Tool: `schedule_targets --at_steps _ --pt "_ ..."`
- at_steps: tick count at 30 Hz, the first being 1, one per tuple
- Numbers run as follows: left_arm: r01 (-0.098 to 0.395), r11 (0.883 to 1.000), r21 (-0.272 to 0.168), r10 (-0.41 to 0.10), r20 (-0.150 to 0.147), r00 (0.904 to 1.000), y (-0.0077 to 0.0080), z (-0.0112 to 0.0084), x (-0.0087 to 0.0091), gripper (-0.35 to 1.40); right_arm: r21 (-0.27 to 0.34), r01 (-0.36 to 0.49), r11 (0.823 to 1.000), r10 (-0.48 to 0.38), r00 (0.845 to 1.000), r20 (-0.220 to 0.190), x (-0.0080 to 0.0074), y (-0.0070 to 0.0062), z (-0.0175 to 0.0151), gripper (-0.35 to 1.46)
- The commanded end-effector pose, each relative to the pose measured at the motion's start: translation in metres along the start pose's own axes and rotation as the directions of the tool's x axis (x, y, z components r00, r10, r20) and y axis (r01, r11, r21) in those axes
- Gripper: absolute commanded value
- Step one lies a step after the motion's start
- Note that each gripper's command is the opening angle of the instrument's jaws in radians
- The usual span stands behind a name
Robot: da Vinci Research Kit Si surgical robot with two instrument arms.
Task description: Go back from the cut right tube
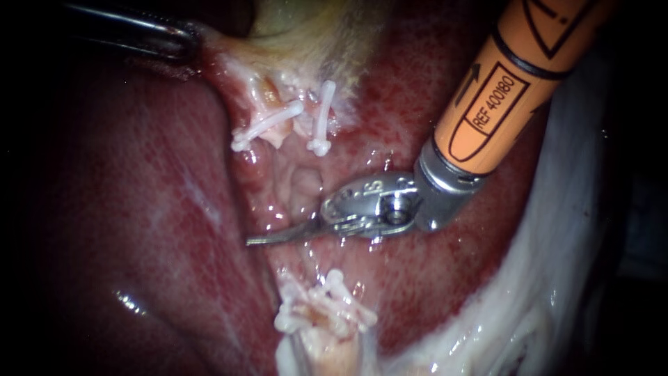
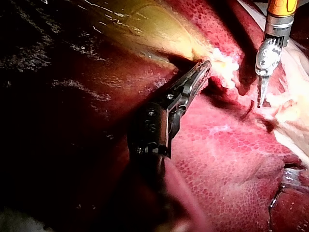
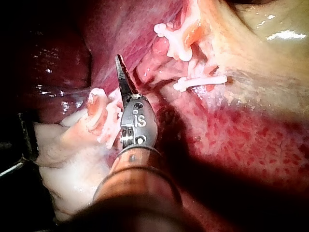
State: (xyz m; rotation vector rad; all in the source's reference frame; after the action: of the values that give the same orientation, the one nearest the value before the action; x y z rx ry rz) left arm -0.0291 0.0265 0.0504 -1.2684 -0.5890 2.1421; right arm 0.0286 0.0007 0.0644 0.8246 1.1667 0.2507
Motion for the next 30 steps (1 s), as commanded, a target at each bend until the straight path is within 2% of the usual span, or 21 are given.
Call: schedule_targets --at_steps 1,2,3,4,5,6,10,16,21,23,26,28,29,30 --pt "0.000 1.000 0.000 0.000 0.000 1.0000 0.0000 0.0000 0.0000 -0.35 0.001 0.001 1.000 -0.001 1.000 -0.003 0.0000 -0.0001 0.0000 -0.25" --pt "0.000 1.000 -0.001 0.000 0.000 1.0000 0.0000 0.0000 0.0000 -0.35 -0.002 0.001 1.000 -0.001 1.000 -0.012 0.0001 -0.0002 0.0000 0.24" --pt "-0.001 1.000 -0.001 0.001 0.000 1.0000 0.0000 0.0000 0.0000 -0.35 -0.001 0.002 1.000 -0.002 1.000 -0.024 0.0002 -0.0002 0.0000 0.84" --pt "-0.001 1.000 0.000 0.001 0.000 1.0000 -0.0001 0.0000 -0.0001 -0.35 -0.003 0.003 1.000 -0.004 0.999 -0.045 0.0004 -0.0003 0.0002 1.11" --pt "-0.001 1.000 0.000 0.001 0.000 1.0000 -0.0001 0.0000 -0.0001 -0.35 -0.008 0.004 1.000 -0.005 0.998 -0.064 0.0006 -0.0003 0.0003 1.28" --pt "-0.001 1.000 0.000 0.001 0.000 1.0000 -0.0001 0.0000 -0.0001 -0.35 -0.006 0.006 1.000 -0.006 0.997 -0.082 0.0007 -0.0004 0.0005 1.35" --pt "-0.001 1.000 -0.001 0.001 0.000 1.0000 -0.0001 0.0000 -0.0001 -0.35 -0.003 0.001 1.000 -0.002 0.996 -0.091 0.0011 -0.0008 0.0009 1.43" --pt "-0.001 1.000 -0.001 0.001 0.000 1.0000 -0.0002 0.0000 -0.0002 -0.35 -0.010 -0.005 1.000 0.004 0.996 -0.092 0.0011 -0.0011 0.0007 1.43" --pt "-0.002 1.000 -0.002 0.002 0.000 1.0000 -0.0002 -0.0002 -0.0003 -0.35 -0.088 -0.017 0.996 0.009 0.995 -0.095 0.0015 -0.0023 -0.0014 1.43" --pt "-0.002 1.000 -0.002 0.002 0.000 1.0000 -0.0003 -0.0002 -0.0003 -0.35 -0.137 -0.006 0.991 -0.003 0.998 -0.066 0.0022 -0.0032 -0.0030 1.43" --pt "-0.002 1.000 -0.002 0.002 0.000 1.0000 -0.0004 -0.0002 -0.0004 -0.35 -0.212 0.071 0.975 -0.067 0.997 0.026 0.0033 -0.0044 -0.0053 1.43" --pt "-0.002 1.000 -0.001 0.002 0.000 1.0000 -0.0003 -0.0002 -0.0004 -0.35 -0.258 0.121 0.959 -0.102 0.991 0.088 0.0037 -0.0053 -0.0067 1.43" --pt "-0.002 1.000 -0.001 0.002 0.000 1.0000 -0.0003 -0.0001 -0.0004 -0.35 -0.290 0.166 0.942 -0.130 0.982 0.140 0.0039 -0.0059 -0.0076 1.43" --pt "-0.002 1.000 -0.001 0.002 0.000 1.0000 -0.0003 -0.0001 -0.0004 -0.35 -0.312 0.189 0.931 -0.140 0.975 0.173 0.0039 -0.0064 -0.0082 1.43"
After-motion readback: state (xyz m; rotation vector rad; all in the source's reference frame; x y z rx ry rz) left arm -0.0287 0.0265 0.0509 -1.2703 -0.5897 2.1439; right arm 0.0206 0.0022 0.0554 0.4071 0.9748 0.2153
